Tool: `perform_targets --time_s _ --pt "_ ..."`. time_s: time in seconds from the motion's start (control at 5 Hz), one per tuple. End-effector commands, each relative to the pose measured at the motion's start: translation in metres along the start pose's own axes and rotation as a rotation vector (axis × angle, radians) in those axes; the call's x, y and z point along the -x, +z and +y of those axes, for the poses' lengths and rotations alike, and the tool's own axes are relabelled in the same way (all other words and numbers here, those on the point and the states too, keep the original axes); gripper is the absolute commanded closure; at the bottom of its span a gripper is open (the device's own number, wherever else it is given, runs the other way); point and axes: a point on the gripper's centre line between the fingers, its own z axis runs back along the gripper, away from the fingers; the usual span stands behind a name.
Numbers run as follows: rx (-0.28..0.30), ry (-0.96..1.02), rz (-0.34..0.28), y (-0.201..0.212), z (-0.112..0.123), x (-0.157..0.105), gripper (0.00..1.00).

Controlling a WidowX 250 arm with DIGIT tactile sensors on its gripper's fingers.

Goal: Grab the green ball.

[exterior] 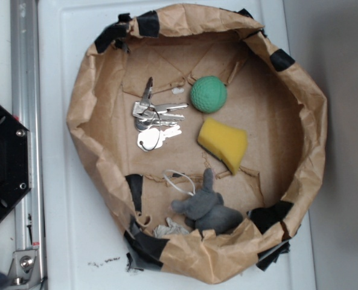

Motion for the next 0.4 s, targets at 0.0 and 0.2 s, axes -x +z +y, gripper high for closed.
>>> perform_targets --time_s 0.0,0.2 --pt "0.000 0.000 0.000 0.000 0.000 0.000 0.00" --pt "-0.033 0.043 -0.059 -0.008 0.009 -0.045 0.00"
